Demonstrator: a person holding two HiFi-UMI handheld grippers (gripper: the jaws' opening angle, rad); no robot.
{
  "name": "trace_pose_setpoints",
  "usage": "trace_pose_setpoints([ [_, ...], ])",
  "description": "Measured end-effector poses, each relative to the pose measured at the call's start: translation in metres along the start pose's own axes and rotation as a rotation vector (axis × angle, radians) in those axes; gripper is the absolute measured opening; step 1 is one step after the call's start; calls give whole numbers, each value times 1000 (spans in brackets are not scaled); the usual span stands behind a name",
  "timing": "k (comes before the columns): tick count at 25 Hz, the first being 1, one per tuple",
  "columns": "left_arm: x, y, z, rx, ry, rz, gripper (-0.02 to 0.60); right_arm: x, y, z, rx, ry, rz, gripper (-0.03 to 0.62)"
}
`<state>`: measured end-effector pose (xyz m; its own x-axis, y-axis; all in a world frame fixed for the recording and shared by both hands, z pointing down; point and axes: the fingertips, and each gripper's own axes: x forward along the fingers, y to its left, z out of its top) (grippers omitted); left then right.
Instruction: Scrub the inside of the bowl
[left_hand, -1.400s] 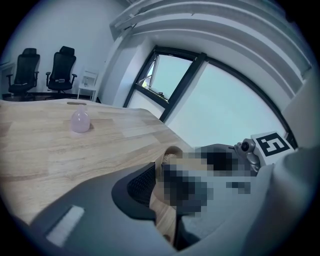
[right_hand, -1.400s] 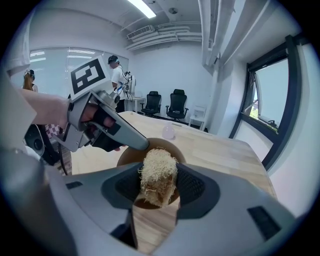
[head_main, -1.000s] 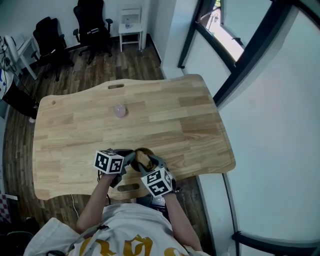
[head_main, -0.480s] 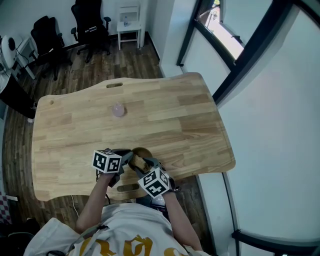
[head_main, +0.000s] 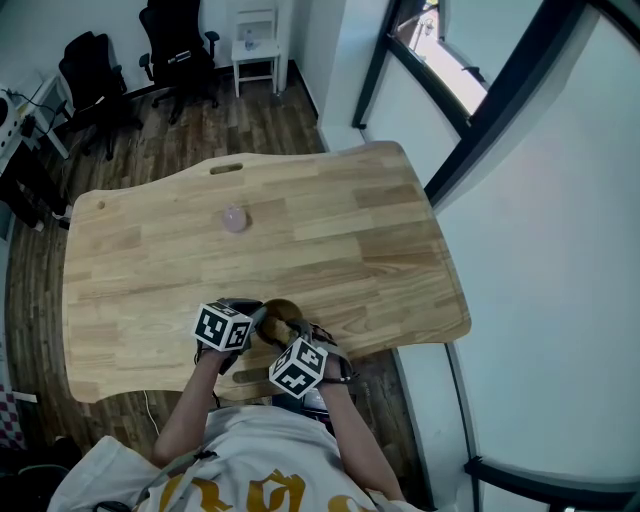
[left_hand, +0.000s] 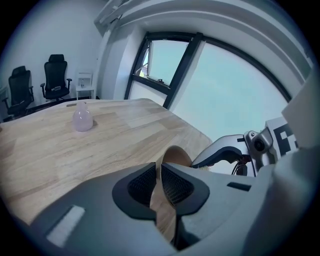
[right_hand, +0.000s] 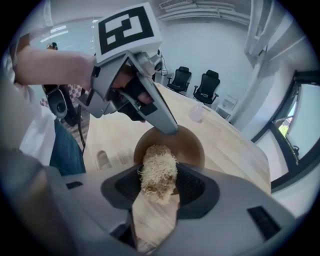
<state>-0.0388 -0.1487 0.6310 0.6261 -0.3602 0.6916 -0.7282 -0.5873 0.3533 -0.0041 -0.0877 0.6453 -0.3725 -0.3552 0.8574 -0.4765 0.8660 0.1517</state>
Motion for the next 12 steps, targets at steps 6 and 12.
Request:
trace_pose_setpoints([
  [6, 6, -5, 3, 30, 23, 9, 31, 1, -13, -8, 9, 53, -61, 184],
  [12, 10, -12, 7, 47, 35, 1, 31, -4, -33, -11, 55, 71, -145, 184],
])
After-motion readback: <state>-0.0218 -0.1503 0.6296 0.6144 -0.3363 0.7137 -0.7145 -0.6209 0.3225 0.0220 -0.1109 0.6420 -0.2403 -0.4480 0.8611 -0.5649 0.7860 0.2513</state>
